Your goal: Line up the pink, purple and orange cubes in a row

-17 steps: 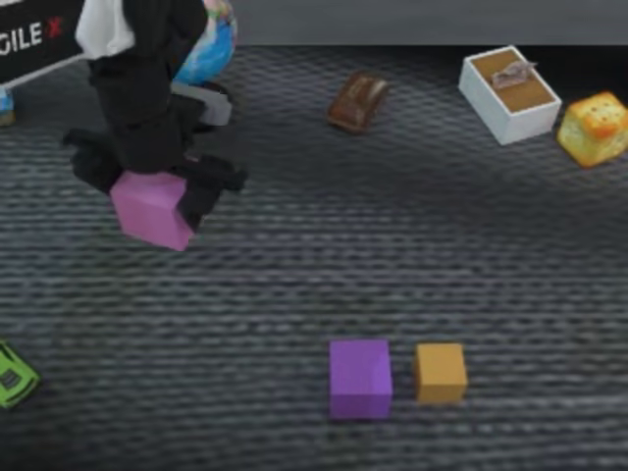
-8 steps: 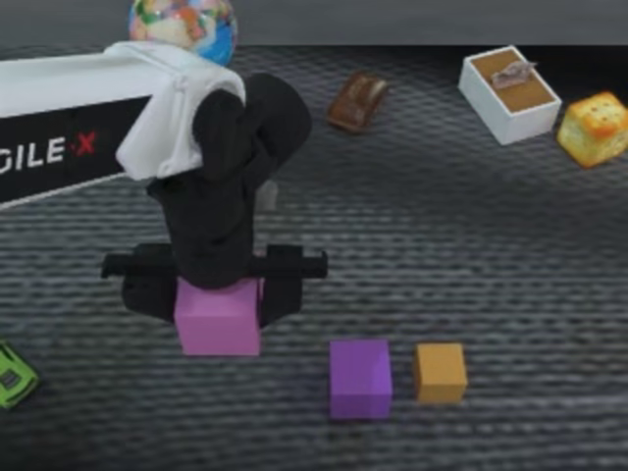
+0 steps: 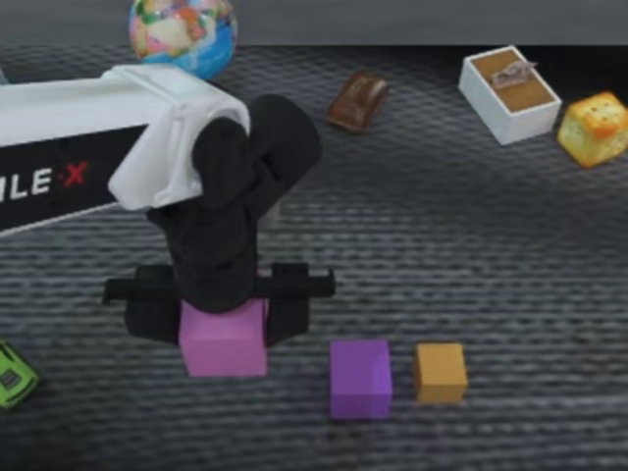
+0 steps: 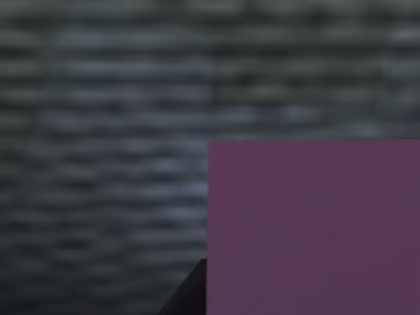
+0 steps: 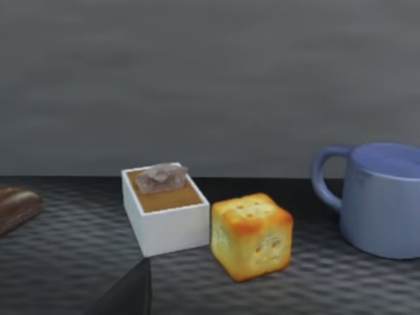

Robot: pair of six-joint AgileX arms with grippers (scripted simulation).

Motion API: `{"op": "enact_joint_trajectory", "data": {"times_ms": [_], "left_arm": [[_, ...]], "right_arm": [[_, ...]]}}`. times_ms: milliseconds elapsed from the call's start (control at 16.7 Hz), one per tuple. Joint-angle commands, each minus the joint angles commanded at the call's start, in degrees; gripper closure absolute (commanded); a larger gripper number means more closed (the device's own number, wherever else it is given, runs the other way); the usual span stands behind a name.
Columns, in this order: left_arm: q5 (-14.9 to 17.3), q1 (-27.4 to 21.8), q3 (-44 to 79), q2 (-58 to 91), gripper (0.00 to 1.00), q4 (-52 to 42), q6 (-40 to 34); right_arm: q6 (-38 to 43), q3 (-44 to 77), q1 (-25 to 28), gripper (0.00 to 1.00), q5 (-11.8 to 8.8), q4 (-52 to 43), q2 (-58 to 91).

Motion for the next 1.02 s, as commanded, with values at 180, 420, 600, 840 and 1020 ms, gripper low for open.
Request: {"op": "enact_joint_trajectory", "data": {"times_ms": [180,420,600,840,1020], "left_arm": [[-0.05,0.21,-2.31,1.39,1.00,3.89,-0.03],[0.05,0.19,-7.24,4.83,1.00,12.51,0.15],[0.03,0.07,-9.06,6.20,1.00,15.51,0.26],[0.03,0.07,-9.06,6.20,0.92,15.51,0.26],[0.03,0.07,-9.06,6.20,0.70,15.51,0.26]], "right_arm": [[0.00,0.00,0.00,0.00,0.00,0.00,0.00],[0.00,0.00,0.00,0.00,0.00,0.00,0.00],[0.00,0.00,0.00,0.00,0.00,0.00,0.00],[0.00,0.00,0.00,0.00,0.00,0.00,0.00],[0.00,0.00,0.00,0.00,0.00,0.00,0.00]]}}
